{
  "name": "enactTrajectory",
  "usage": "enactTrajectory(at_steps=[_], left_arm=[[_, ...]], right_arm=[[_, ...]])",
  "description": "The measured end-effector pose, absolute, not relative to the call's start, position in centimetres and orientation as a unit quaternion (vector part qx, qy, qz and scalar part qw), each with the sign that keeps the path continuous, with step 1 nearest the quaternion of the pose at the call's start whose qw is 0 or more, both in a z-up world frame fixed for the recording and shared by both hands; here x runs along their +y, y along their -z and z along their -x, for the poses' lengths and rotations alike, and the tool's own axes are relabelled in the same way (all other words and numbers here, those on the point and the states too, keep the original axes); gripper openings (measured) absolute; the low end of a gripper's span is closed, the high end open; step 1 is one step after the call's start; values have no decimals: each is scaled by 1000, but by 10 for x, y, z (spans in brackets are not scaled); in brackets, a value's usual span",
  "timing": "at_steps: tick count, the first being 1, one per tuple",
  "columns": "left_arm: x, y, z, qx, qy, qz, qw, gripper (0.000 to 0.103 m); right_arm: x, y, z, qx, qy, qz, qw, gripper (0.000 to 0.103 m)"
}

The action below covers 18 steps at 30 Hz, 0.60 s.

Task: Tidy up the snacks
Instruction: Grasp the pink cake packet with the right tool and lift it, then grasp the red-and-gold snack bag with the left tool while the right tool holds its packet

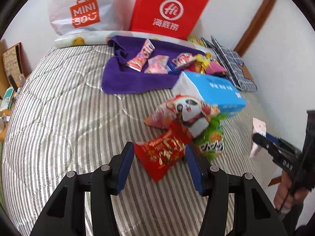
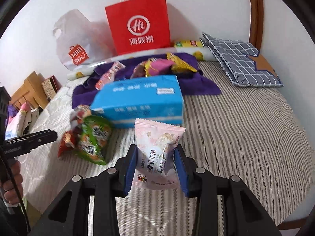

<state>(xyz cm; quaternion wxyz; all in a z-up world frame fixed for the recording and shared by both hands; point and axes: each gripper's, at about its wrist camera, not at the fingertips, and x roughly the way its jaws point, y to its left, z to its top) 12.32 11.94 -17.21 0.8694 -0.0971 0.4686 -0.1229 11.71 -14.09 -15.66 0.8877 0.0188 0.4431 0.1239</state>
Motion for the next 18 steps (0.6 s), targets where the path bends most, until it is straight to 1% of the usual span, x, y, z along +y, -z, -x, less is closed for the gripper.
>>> enactTrajectory(at_steps=[6, 18], left_arm=[[103, 182, -120, 475, 118, 31, 871, 56], [80, 197, -142, 479, 107, -34, 871, 56]], right_arm=[[-149, 170, -121, 454, -123, -29, 882, 36], [-165, 185, -133, 470, -124, -49, 872, 38]])
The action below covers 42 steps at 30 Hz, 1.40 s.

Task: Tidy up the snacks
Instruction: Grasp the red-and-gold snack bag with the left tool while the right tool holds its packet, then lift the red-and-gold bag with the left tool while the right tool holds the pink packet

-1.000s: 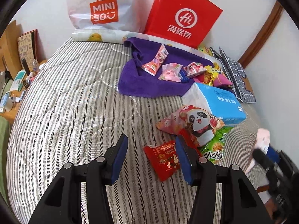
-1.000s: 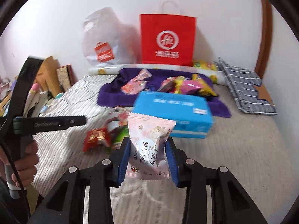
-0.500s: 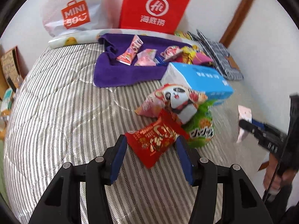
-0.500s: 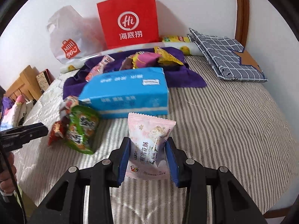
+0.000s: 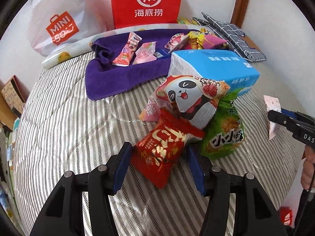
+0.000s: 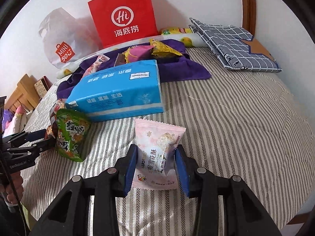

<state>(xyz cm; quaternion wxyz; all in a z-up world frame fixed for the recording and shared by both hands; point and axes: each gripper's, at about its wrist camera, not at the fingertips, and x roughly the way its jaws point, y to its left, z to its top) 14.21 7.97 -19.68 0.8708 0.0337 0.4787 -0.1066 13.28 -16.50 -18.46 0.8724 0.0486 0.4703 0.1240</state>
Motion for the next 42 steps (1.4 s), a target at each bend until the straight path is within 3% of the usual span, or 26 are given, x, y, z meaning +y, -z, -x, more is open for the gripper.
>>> enactTrajectory(at_steps=[4, 7, 18, 20, 23, 27, 42], left_arm=[[80, 199, -146, 476, 100, -29, 873, 54], [81, 199, -147, 475, 99, -27, 874, 45], [101, 199, -148, 474, 70, 11, 877, 45], [100, 198, -148, 470, 64, 15, 880, 45], [102, 196, -148, 467, 65, 28, 881, 45], [105, 194, -146, 466, 68, 43, 881, 45], [107, 170, -129, 453, 87, 74, 884, 45]], right_arm=[[-157, 192, -142, 482, -148, -33, 863, 40], [-151, 192, -146, 479, -154, -12, 864, 45], [-144, 197, -140, 467, -148, 15, 872, 59], [-139, 199, -139, 460, -141, 37, 876, 58], [-139, 199, -139, 457, -136, 41, 878, 44], [-143, 198, -141, 463, -132, 33, 876, 39], [-145, 157, -134, 441, -139, -2, 886, 37]])
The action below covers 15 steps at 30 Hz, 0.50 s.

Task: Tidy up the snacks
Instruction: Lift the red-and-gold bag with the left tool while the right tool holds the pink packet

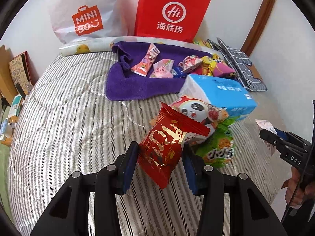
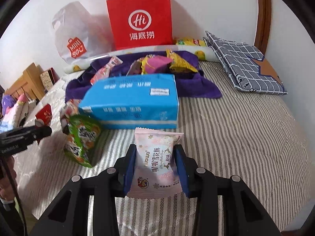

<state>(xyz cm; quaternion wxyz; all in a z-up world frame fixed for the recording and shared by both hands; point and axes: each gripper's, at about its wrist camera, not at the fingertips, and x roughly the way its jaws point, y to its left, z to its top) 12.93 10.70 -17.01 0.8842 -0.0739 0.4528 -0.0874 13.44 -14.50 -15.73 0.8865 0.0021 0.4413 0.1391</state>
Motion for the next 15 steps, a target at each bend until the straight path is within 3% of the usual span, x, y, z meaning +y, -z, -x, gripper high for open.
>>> enactTrajectory(at_steps=[15], left_arm=[[96, 155, -125, 441, 107, 83, 887, 45]], right_arm=[[-154, 137, -130, 426, -120, -15, 897, 37]])
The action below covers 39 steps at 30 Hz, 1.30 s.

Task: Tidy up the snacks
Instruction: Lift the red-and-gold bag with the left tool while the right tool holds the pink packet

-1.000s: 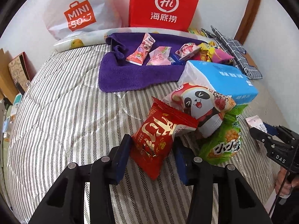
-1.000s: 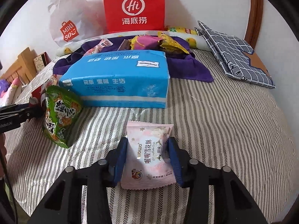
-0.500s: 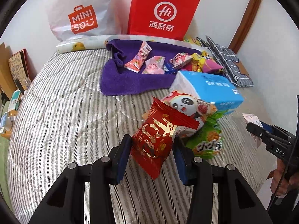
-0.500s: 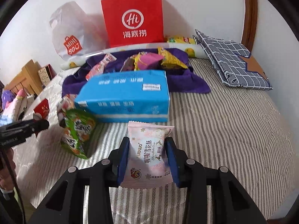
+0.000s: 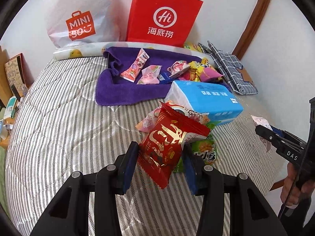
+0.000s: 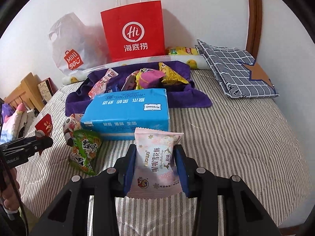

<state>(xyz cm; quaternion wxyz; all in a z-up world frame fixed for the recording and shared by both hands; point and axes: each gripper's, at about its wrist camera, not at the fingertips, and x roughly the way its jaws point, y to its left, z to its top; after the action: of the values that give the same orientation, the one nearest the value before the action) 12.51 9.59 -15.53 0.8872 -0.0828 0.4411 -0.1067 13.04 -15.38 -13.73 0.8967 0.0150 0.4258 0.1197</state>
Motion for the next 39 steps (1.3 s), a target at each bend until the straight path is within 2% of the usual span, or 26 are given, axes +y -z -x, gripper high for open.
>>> enactTrajectory(at_steps=[39], left_arm=[[83, 141, -125, 427, 119, 75, 893, 45]], right_arm=[[-156, 132, -126, 415, -116, -16, 902, 37]])
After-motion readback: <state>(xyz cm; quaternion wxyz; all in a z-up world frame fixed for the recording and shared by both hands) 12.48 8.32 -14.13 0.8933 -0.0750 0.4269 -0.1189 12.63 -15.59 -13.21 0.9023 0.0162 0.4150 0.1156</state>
